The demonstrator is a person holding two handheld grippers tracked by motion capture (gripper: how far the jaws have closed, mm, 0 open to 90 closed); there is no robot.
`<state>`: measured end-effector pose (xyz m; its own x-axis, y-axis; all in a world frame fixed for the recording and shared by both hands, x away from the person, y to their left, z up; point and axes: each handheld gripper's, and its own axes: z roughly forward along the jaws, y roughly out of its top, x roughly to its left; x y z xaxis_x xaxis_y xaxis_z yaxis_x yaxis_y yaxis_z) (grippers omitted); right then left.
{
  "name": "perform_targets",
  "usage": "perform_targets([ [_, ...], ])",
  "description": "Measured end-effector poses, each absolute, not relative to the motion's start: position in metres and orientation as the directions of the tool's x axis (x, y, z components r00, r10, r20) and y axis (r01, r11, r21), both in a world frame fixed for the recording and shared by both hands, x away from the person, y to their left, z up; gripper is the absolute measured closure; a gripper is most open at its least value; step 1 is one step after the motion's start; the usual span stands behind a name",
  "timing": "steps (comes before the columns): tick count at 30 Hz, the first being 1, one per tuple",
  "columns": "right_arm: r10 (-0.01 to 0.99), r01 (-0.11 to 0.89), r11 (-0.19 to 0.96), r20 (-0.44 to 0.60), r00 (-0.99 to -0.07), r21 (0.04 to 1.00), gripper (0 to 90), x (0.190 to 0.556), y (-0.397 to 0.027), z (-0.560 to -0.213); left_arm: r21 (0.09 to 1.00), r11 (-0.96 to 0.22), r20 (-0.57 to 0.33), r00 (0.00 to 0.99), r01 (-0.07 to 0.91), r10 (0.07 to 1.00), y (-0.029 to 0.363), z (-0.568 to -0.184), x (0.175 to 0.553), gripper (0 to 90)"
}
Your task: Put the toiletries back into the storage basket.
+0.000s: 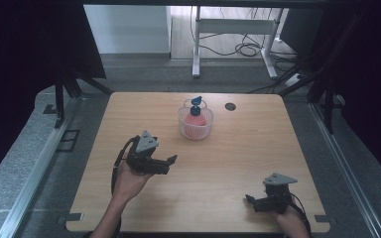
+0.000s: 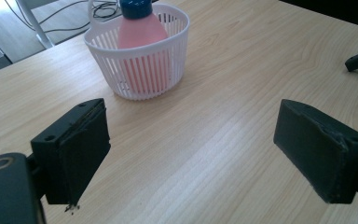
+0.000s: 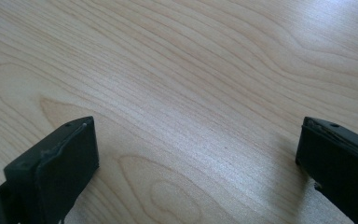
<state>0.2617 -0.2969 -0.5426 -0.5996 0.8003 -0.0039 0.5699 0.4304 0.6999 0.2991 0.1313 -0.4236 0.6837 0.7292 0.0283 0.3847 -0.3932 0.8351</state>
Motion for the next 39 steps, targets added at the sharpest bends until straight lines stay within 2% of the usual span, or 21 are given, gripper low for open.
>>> perform_targets([
  [9,0.801,0.571,0.430,-0.003,-0.599,0.700,0.0,0.262,-0.297,-0.543,0.844,-0.360,0.008,0.662,0.397,0.749,0.148,-0.433,0.285,10.1],
  [23,0.802,0.572,0.427,-0.001,-0.597,0.701,0.0,0.262,-0.297,-0.543,0.831,-0.380,0.037,0.640,0.407,0.767,0.169,-0.452,0.256,10.1],
  [39,0.802,0.572,0.427,-0.001,-0.598,0.701,0.0,0.262,-0.297,-0.543,0.824,-0.341,-0.015,0.619,0.452,0.785,0.175,-0.499,0.236,10.1],
])
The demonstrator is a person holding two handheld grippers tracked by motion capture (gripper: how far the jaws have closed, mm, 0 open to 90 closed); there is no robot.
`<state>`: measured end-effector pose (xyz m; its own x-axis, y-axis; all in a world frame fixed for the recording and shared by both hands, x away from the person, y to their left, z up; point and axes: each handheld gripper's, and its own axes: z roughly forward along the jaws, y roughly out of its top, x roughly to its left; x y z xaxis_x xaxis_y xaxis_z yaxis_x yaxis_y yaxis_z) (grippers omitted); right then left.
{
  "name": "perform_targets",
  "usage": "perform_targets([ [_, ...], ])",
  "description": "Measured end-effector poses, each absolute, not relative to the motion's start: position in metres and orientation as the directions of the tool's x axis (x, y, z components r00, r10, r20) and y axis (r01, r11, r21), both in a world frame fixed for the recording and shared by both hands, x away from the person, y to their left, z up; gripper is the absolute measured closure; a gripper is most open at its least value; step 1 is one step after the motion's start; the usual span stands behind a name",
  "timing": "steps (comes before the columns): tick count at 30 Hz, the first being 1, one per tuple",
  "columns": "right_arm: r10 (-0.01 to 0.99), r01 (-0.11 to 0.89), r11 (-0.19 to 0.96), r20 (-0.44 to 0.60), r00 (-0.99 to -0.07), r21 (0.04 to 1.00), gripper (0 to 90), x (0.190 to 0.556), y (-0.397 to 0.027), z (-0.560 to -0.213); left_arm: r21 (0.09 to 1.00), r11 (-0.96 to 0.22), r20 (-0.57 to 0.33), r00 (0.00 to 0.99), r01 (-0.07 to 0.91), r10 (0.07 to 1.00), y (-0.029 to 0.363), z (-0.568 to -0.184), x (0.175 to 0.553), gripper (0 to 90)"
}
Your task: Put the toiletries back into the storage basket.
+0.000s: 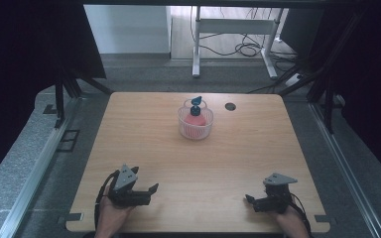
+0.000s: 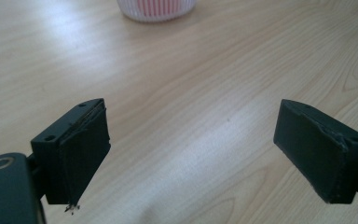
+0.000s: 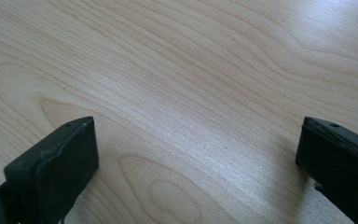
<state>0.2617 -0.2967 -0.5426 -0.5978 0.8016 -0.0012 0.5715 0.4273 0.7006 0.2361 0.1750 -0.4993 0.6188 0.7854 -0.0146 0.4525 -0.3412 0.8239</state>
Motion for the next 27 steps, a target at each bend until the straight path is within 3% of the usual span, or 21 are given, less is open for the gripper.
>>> perform_targets([
  [16,0.801,0.571,0.428,-0.001,-0.599,0.701,0.0,0.262,-0.296,-0.543,0.737,-0.416,-0.022,0.635,0.532,0.772,0.164,-0.542,0.236,10.0],
  [21,0.801,0.571,0.428,-0.001,-0.599,0.701,0.0,0.262,-0.296,-0.543,0.702,-0.469,0.026,0.639,0.536,0.769,0.157,-0.543,0.236,10.3],
  [24,0.801,0.571,0.428,-0.002,-0.599,0.700,0.0,0.262,-0.296,-0.543,0.690,-0.438,-0.036,0.631,0.576,0.775,0.159,-0.544,0.240,10.6],
  [27,0.801,0.571,0.428,-0.002,-0.598,0.700,0.0,0.262,-0.296,-0.543,0.690,-0.435,-0.032,0.625,0.579,0.780,0.159,-0.544,0.240,10.7],
])
